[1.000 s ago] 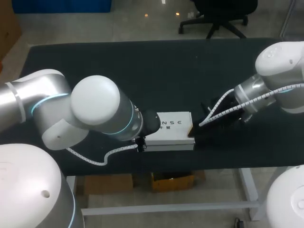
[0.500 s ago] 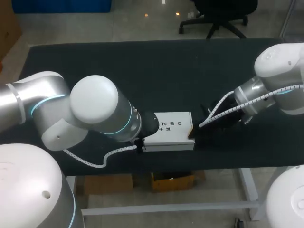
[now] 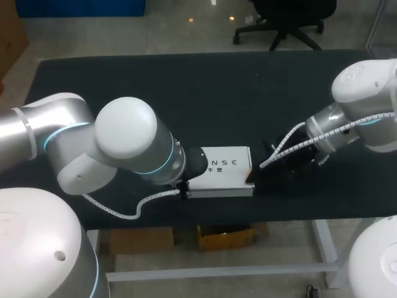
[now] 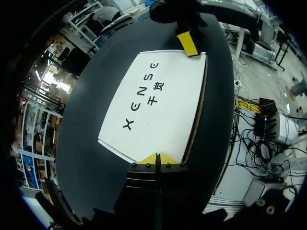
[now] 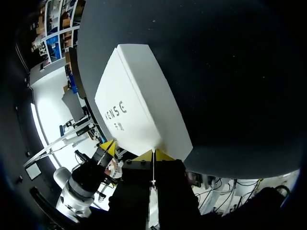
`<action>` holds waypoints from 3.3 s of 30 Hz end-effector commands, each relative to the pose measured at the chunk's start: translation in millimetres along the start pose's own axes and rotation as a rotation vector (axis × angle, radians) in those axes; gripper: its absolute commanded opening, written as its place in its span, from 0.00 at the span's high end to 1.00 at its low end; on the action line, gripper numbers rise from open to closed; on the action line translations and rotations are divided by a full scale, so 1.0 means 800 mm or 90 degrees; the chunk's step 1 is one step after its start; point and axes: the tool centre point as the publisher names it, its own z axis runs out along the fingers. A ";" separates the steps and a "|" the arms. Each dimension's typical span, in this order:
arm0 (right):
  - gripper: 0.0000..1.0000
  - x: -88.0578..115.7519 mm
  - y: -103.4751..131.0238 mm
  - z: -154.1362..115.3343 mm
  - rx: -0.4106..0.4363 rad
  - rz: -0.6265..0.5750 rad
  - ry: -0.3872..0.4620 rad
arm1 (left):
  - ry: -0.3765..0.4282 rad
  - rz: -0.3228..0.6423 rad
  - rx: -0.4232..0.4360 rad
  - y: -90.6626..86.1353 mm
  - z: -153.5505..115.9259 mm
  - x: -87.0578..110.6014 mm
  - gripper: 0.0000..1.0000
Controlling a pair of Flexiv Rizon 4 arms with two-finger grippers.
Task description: Assemble the packaging by folding the flat box into shape, placing the metal phone stand inside, and closing the box properly
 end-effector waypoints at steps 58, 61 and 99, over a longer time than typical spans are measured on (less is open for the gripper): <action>0.00 0.047 0.023 -0.195 -0.239 -0.406 0.138 | 0.017 -0.148 -0.106 -0.051 -0.127 0.065 0.00; 0.00 0.051 0.032 -0.210 -0.252 -0.463 0.131 | 0.032 -0.194 -0.117 -0.051 -0.128 0.073 0.00; 0.00 0.060 0.047 -0.260 -0.372 -0.727 0.091 | 0.118 -0.534 -0.222 -0.066 -0.081 0.144 0.00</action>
